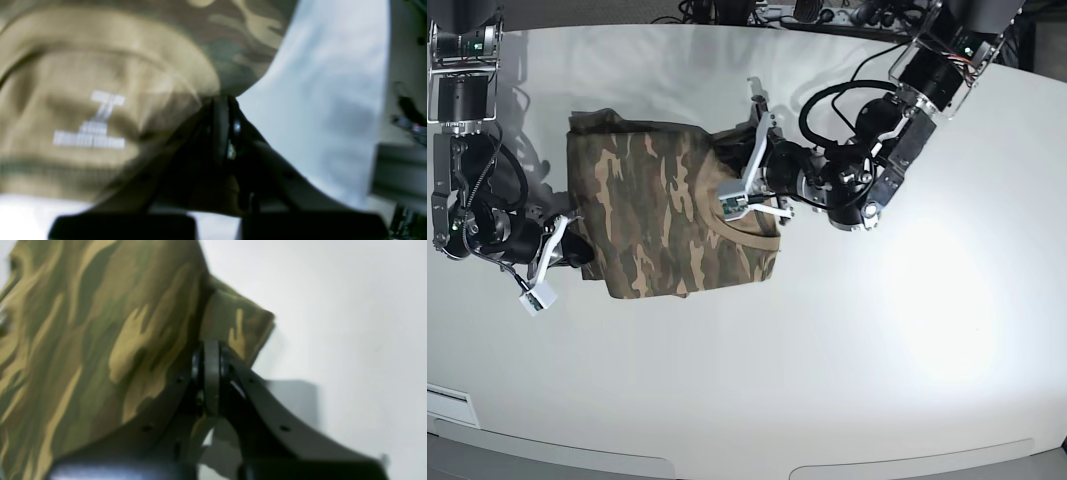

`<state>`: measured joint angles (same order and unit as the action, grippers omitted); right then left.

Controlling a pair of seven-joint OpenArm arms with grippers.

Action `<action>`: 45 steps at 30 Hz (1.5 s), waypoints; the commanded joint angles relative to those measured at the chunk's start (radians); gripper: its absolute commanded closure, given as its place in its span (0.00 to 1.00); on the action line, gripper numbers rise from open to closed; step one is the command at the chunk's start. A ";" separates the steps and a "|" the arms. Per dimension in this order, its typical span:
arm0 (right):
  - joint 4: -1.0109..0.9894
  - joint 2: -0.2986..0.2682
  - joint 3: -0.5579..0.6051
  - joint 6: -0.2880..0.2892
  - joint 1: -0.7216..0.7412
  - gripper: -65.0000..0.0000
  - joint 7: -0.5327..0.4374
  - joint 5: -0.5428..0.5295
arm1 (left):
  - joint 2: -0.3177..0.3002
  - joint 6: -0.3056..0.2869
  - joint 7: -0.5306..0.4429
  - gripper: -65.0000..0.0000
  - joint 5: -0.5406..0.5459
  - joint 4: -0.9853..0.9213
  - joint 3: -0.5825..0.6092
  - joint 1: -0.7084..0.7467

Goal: Fold the T-shirt properly
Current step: 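Press and square the folded shirt with both grippers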

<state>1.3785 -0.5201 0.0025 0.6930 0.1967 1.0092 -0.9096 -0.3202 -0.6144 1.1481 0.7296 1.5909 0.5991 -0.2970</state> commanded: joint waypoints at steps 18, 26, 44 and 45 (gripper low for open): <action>0.504 0.181 -0.386 0.005 -0.401 1.00 -0.066 0.031 | -0.098 0.156 -0.260 1.00 -0.319 0.034 -0.023 -0.160; 0.481 0.176 -0.330 -0.035 -0.286 1.00 -0.196 0.262 | -0.123 -0.066 0.021 1.00 0.336 0.118 -0.191 -0.097; 0.096 0.168 -0.138 0.005 0.016 1.00 -0.187 0.286 | -0.065 -0.084 -0.052 1.00 0.014 0.070 -0.164 0.077; 0.096 0.168 -0.138 0.005 0.008 1.00 -0.164 0.262 | -0.068 -0.084 -0.067 1.00 -0.009 0.046 -0.159 0.072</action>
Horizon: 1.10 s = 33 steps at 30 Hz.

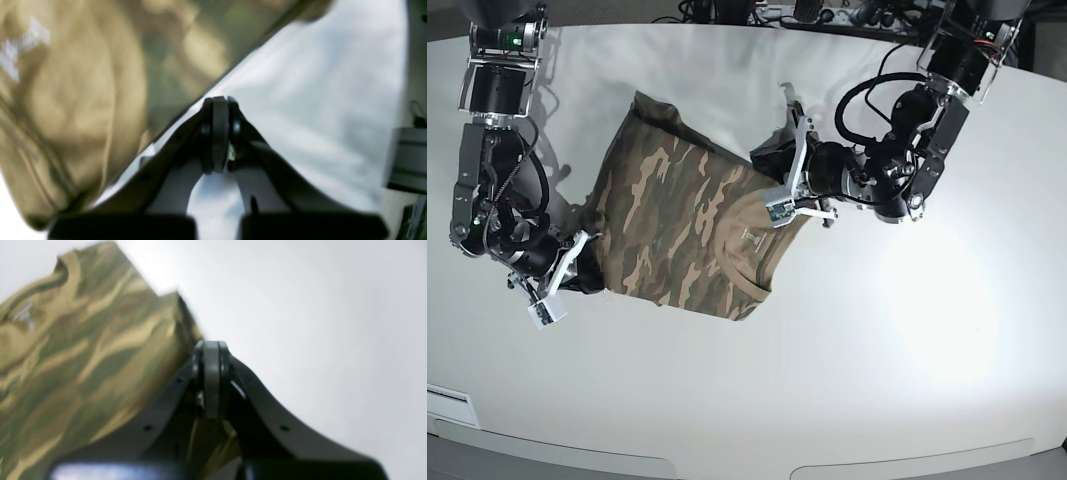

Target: Fold the T-shirt properly

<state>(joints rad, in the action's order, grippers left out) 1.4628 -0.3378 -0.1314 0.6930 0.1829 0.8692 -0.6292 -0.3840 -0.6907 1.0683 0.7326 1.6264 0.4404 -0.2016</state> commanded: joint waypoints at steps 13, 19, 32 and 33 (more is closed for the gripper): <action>0.272 -0.014 -0.025 0.005 -0.251 1.00 0.078 -0.186 | 0.019 -0.007 -0.292 1.00 -0.297 -0.389 0.208 -0.213; 0.465 0.005 -0.092 0.003 -0.428 1.00 0.077 -0.213 | 0.044 0.065 -0.435 1.00 -0.387 -0.402 0.212 -0.296; 0.653 0.062 -0.347 -0.155 -0.557 1.00 0.076 -0.214 | 0.046 0.229 -0.185 1.00 -0.296 -0.335 0.166 -0.433; 0.676 0.077 -0.372 -0.148 -0.556 1.00 0.071 -0.240 | 0.046 0.220 -0.161 1.00 -0.241 -0.314 0.143 -0.432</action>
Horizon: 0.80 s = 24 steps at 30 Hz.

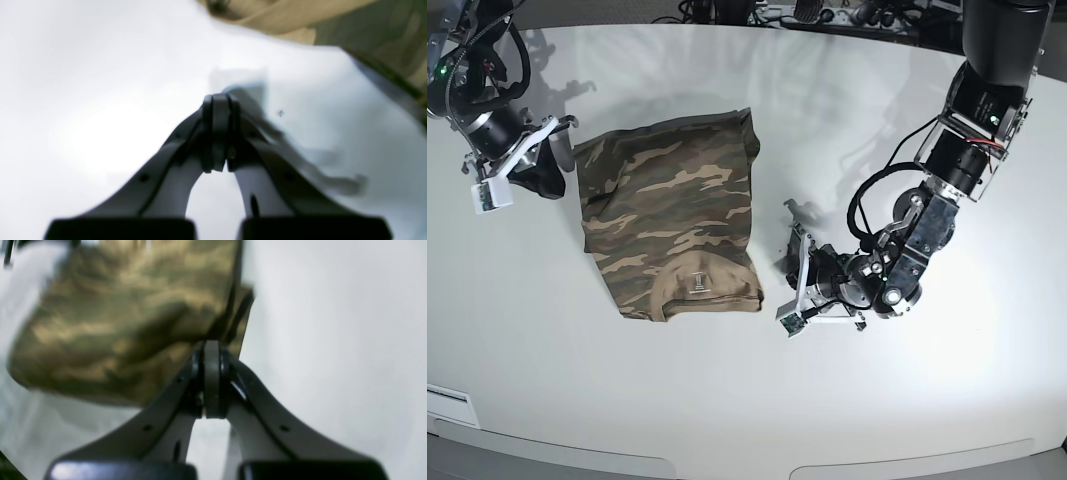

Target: Fold the T-shirt properly

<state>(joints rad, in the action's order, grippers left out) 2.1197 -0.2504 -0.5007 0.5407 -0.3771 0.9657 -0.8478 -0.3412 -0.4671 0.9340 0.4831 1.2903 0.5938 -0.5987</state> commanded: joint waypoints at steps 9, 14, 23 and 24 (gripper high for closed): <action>0.071 0.068 0.018 0.157 0.006 1.00 -0.030 -0.256 | 0.051 -0.231 0.107 1.00 0.580 0.134 -0.144 -0.010; 0.070 0.070 0.156 0.157 0.011 1.00 -0.037 -0.073 | 0.132 -0.231 0.049 1.00 0.431 0.120 -0.143 0.052; 0.032 0.070 0.199 0.157 -0.042 1.00 -0.061 0.111 | 0.158 -0.231 -0.211 1.00 0.010 -0.008 -0.143 0.113; 0.005 0.070 0.199 0.157 -0.045 1.00 -0.077 0.120 | 0.155 -0.228 -0.223 1.00 -0.001 -0.026 -0.143 0.113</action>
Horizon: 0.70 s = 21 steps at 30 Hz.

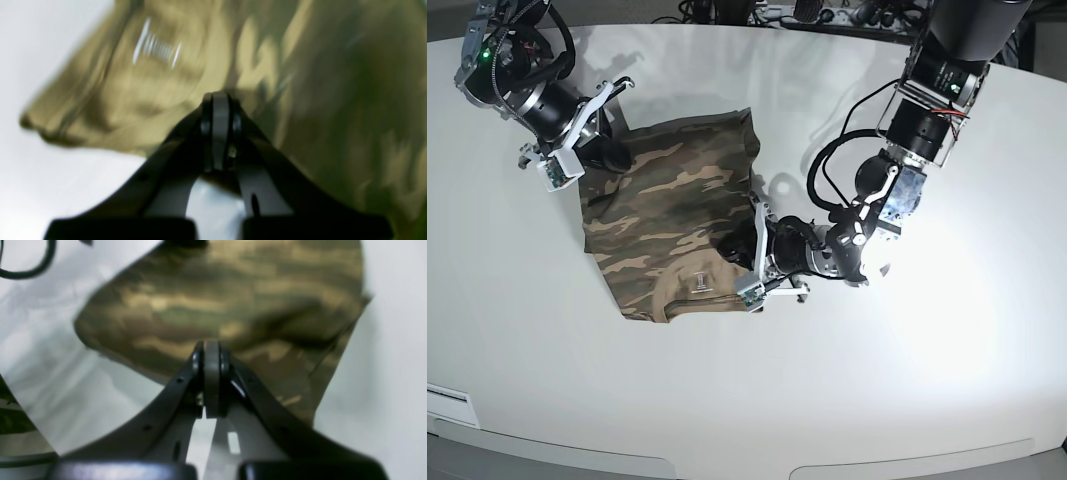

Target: Fold the T-shirt properly

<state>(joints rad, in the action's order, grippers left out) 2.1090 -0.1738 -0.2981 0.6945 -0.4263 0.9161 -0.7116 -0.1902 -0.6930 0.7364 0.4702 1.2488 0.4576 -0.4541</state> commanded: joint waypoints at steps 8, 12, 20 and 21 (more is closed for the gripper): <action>-0.235 -0.010 -0.005 0.004 0.010 1.00 -0.181 0.117 | 0.001 -0.002 -0.026 1.00 -0.035 -0.015 -0.007 -0.035; -0.239 -0.032 -0.034 0.000 -0.005 1.00 -0.128 0.143 | -0.014 0.025 -0.075 1.00 -0.083 -0.015 -0.007 -0.043; -0.206 -0.042 -0.164 -0.072 -0.079 1.00 -0.049 0.007 | -0.085 0.072 -0.097 1.00 -0.093 -0.014 -0.007 -0.046; -0.190 -0.042 -0.179 -0.057 -0.081 1.00 -0.045 -0.030 | -0.096 0.072 -0.085 1.00 -0.072 -0.010 -0.007 -0.047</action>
<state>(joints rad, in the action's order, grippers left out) 1.8969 -0.2039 -0.4709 0.6323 -0.5117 0.8867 -0.7254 -0.2802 -0.6258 0.6571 0.3935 1.2228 0.4568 -0.4736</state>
